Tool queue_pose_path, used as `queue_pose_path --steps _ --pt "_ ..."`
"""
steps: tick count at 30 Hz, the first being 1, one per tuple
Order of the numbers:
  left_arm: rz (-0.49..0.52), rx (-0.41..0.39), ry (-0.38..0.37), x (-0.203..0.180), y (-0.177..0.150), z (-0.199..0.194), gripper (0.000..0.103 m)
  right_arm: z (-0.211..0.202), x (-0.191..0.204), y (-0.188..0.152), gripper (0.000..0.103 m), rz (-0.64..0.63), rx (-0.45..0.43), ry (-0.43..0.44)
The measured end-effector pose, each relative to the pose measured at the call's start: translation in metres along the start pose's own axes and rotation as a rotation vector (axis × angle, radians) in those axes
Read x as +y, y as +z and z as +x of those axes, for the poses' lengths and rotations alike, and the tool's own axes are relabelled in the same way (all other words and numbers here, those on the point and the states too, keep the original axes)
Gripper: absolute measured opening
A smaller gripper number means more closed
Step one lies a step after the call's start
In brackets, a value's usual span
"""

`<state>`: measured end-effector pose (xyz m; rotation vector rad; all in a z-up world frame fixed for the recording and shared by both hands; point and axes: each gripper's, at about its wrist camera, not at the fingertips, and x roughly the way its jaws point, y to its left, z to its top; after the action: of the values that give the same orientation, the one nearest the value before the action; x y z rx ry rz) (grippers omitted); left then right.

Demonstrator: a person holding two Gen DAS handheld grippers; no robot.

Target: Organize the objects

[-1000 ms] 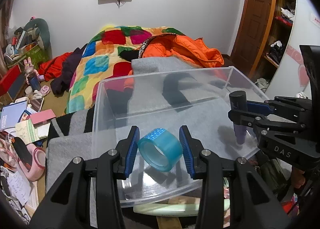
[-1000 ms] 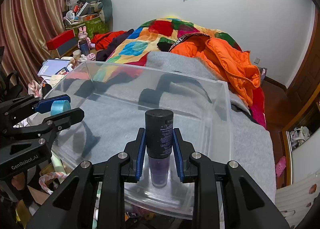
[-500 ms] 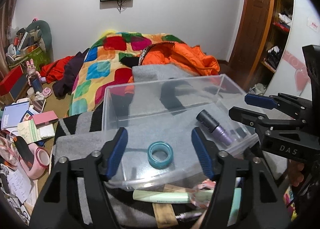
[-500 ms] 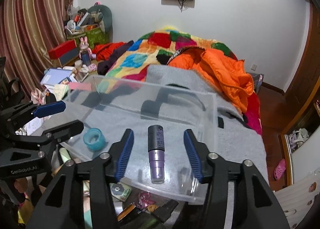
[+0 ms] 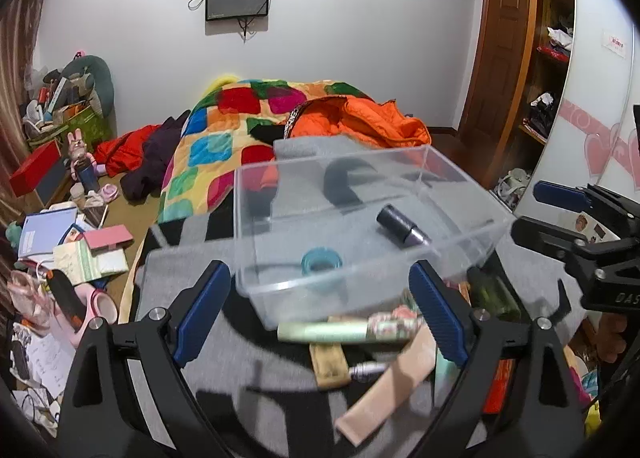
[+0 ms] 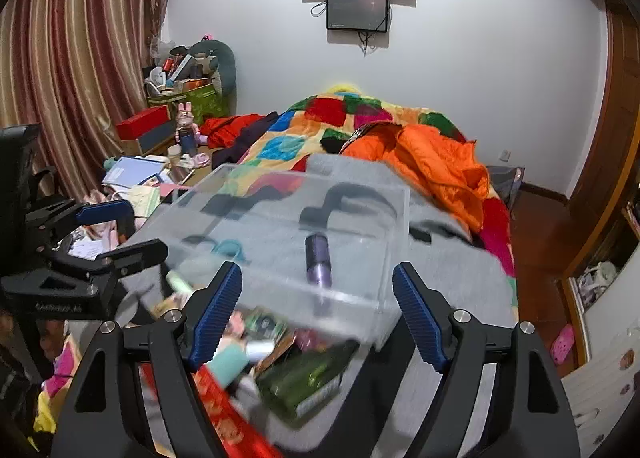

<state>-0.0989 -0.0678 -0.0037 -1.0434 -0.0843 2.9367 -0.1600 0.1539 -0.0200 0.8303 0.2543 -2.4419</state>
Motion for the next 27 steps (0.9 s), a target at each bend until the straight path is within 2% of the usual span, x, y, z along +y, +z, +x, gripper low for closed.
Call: queue_pose_path --steps 7,15,24,27 --pt "-0.025 0.048 -0.008 0.002 -0.031 -0.007 0.092 -0.012 0.005 -0.035 0.077 0.015 0.043 0.046" --pt "-0.067 0.144 -0.04 0.0 -0.071 0.002 0.092 -0.021 0.013 -0.077 0.077 -0.003 0.118 0.076" --pt "-0.086 0.199 -0.088 -0.008 -0.087 0.02 0.092 -0.013 0.026 -0.108 0.081 -0.042 0.197 0.132" --pt "-0.092 0.183 -0.096 -0.011 -0.087 0.019 0.092 -0.01 0.026 -0.109 0.081 -0.045 0.2 0.14"
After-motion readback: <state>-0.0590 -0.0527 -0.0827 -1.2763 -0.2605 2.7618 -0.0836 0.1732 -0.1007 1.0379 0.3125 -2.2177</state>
